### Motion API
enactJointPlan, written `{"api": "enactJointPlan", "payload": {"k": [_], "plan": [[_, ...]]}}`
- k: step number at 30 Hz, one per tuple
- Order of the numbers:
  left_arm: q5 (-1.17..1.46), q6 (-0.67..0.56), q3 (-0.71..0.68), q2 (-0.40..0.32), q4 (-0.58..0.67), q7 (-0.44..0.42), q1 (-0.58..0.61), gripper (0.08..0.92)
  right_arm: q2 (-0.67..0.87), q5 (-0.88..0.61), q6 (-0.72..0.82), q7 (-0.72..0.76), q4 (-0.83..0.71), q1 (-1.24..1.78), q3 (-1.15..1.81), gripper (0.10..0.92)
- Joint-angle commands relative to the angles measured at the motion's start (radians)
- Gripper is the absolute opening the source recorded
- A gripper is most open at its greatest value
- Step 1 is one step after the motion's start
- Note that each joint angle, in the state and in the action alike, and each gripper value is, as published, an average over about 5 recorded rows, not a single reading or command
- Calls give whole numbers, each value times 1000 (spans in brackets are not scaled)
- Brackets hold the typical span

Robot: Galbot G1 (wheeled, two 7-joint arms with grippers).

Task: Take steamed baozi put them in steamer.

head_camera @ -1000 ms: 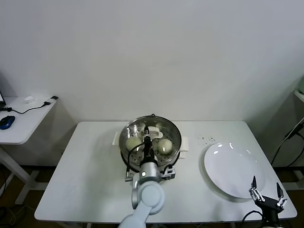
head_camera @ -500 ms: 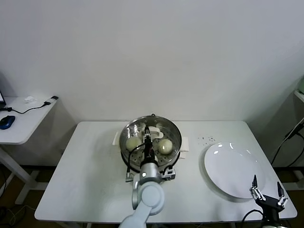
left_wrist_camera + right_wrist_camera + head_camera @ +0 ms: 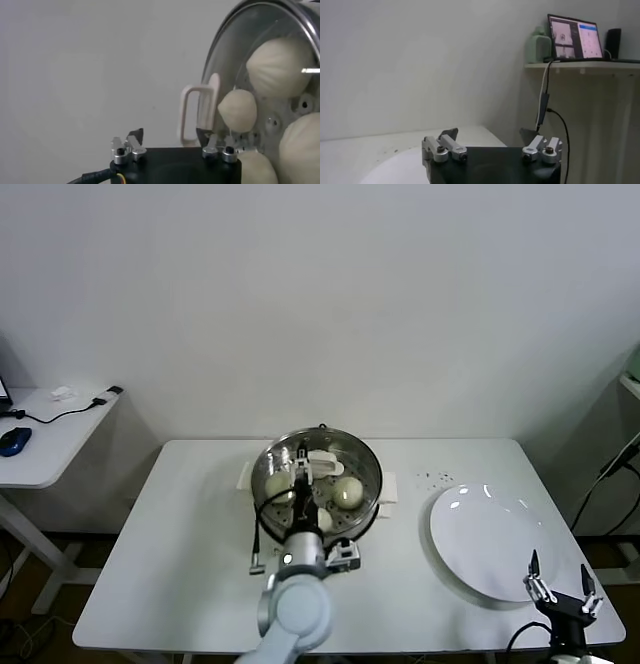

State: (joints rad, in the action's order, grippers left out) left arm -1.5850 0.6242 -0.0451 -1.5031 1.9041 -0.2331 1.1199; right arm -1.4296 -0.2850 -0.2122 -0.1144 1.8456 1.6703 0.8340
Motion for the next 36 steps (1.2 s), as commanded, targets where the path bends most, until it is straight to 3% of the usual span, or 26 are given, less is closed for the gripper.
{"api": "enactJointPlan", "payload": {"k": [1, 8, 13, 17, 22, 29, 36], "plan": [[371, -108, 44, 135, 201, 88, 45, 747, 2, 3, 1, -2, 2, -5, -19, 823], [1046, -362, 251, 195, 290, 321, 146, 822, 20, -12, -36, 25, 15, -3, -29, 823], [1499, -509, 477, 178, 323, 391, 244, 823, 33, -15, -38, 54, 25, 4, -44, 823], [1828, -581, 667, 191, 310, 363, 320, 823, 42, -8, -38, 74, 30, 9, -52, 823], [2075, -690, 807, 272, 185, 302, 412, 823, 47, -9, -39, 80, 25, 10, -57, 823], [2141, -778, 787, 301, -41, 203, 448, 823, 45, 5, -43, 91, -5, 7, -63, 823], [2036, -889, 717, 289, -175, 182, 436, 823, 43, 22, -19, 99, -13, 7, -78, 823]]}}
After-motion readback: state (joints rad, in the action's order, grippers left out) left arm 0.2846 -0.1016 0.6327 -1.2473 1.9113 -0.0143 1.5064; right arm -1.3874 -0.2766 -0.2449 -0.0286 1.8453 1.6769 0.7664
